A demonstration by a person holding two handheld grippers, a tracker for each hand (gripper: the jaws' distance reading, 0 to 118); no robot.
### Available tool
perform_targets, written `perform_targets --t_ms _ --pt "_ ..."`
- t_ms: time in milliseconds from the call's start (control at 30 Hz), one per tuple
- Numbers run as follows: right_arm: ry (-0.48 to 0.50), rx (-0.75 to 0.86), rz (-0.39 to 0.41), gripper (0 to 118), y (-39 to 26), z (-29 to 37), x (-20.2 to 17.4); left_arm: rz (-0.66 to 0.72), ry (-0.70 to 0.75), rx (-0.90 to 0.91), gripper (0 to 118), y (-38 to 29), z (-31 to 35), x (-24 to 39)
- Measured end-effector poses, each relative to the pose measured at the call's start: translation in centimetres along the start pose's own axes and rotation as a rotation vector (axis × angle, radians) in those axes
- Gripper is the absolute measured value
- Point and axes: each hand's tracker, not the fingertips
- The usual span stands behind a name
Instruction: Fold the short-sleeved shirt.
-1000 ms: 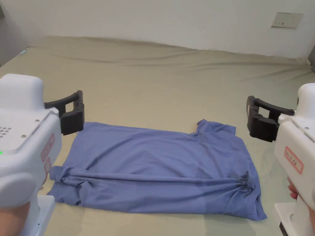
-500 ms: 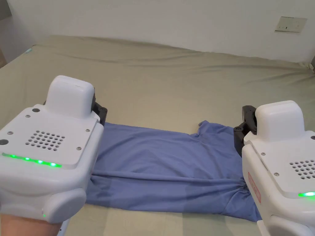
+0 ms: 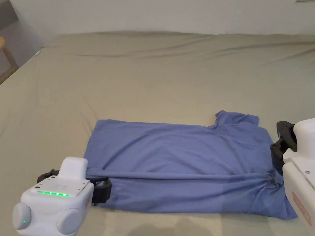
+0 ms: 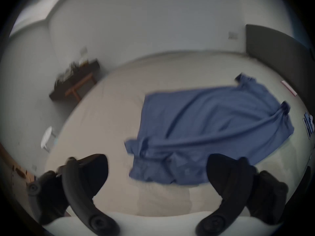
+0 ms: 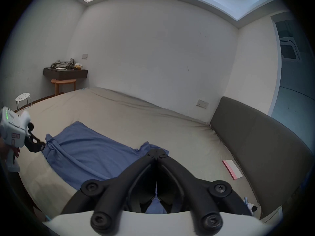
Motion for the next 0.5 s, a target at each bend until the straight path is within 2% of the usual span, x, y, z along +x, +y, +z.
perform_targets --t_ms 133,233,300,433,500 --pt "-0.026 -0.057 -0.003 2 -1.5 -0.7 1.5 0.114 0.007 -0.136 114 -2.4 -5.4 -2.7" --pt "-0.043 -0.099 -0.006 2 -2.3 -1.1 2.4 0.270 -0.004 -0.189 113 -3.0 -8.3 -4.9" --pt "-0.052 -0.119 -0.012 2 -2.8 -1.3 2.8 0.322 -0.015 -0.205 110 -3.0 -9.7 -5.5" --pt "-0.067 -0.156 -0.014 2 -3.6 -1.8 3.3 0.279 -0.013 -0.220 104 -2.6 -10.6 -4.6" --pt "-0.068 -0.172 -0.017 2 -3.8 -2.1 3.4 0.208 -0.015 -0.222 100 -2.0 -10.4 -4.0"
